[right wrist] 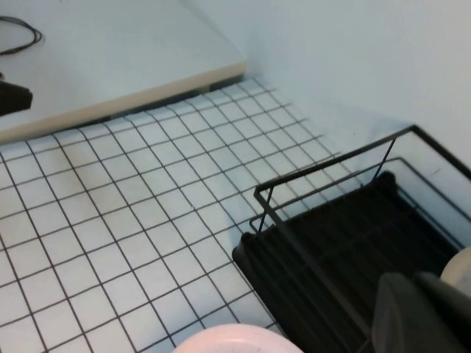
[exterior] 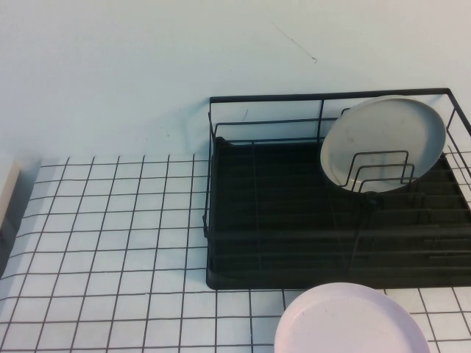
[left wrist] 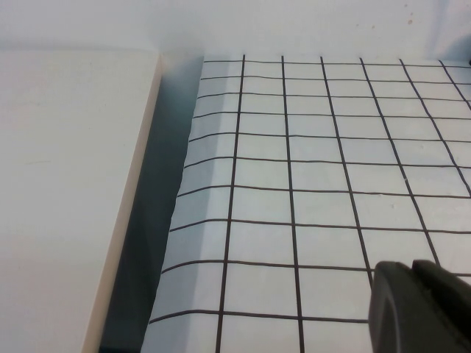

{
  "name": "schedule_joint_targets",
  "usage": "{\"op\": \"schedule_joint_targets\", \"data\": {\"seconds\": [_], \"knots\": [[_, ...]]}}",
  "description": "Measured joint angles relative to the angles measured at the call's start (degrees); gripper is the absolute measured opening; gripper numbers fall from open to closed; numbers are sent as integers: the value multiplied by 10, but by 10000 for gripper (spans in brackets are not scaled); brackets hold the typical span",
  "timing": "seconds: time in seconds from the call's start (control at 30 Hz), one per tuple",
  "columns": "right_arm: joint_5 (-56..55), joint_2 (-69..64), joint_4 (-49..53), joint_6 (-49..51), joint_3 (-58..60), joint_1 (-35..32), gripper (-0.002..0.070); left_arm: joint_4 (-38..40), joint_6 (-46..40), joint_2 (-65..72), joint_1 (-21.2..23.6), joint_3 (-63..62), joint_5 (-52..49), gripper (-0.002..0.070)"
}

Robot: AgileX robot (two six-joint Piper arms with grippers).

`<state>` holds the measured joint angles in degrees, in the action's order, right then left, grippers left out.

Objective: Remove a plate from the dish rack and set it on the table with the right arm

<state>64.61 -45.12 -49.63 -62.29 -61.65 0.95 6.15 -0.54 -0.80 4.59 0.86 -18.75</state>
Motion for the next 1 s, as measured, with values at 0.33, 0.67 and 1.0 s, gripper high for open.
{"op": "schedule_joint_targets", "data": {"seconds": [0.33, 0.67, 1.0], "knots": [[51, 156, 150, 141, 0, 0, 1, 0, 0, 0, 0, 0, 0, -3], [-44, 324, 376, 310, 67, 0, 0, 0, 0, 0, 0, 0, 0, -3], [-356, 414, 543, 446, 277, 0, -1, 0, 0, 0, 0, 0, 0, -3]]}}
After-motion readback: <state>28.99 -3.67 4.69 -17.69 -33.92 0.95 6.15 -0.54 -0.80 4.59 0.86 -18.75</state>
